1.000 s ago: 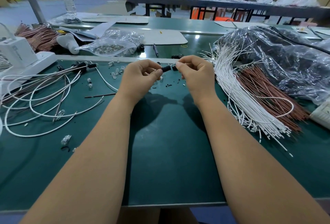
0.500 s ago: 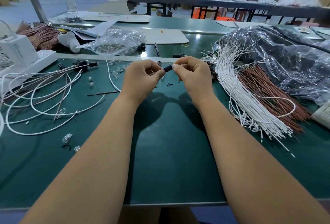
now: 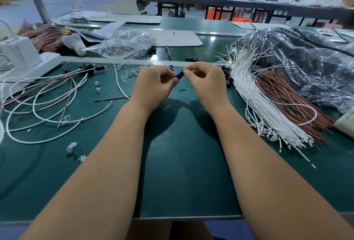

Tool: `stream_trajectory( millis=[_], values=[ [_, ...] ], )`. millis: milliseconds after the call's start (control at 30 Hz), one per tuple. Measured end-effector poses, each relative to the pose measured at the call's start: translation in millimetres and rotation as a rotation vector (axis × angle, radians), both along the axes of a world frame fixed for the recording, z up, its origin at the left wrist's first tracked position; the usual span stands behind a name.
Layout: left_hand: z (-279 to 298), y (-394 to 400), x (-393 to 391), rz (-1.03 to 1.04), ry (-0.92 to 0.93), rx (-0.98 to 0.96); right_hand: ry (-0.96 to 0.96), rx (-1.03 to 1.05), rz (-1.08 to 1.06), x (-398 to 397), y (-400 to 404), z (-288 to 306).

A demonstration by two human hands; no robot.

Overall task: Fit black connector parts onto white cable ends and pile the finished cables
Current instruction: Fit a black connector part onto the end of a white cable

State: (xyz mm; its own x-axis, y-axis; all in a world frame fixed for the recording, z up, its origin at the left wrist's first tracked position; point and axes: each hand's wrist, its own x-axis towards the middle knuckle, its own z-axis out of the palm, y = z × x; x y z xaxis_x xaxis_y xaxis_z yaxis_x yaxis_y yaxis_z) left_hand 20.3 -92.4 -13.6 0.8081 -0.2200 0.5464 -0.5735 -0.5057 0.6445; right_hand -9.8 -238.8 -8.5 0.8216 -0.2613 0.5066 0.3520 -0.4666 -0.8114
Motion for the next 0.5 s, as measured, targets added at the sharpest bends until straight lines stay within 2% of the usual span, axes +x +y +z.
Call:
stream_trajectory(
  millis=[200, 400, 500],
  values=[
    [3.4, -3.4, -1.7, -0.003, 0.035, -0.02, 0.021, 0.021, -0.004, -0.8, -0.6, 2.0],
    [7.5, -6.4, -4.1, -0.037, 0.06, -0.111, 0.036, 0.043, 0.02, -0.5, 0.1, 1.3],
    [9.9, -8.8, -5.3, -0.073, 0.084, -0.175, 0.032, 0.12, 0.022, -0.5, 1.3, 1.7]
  ],
)
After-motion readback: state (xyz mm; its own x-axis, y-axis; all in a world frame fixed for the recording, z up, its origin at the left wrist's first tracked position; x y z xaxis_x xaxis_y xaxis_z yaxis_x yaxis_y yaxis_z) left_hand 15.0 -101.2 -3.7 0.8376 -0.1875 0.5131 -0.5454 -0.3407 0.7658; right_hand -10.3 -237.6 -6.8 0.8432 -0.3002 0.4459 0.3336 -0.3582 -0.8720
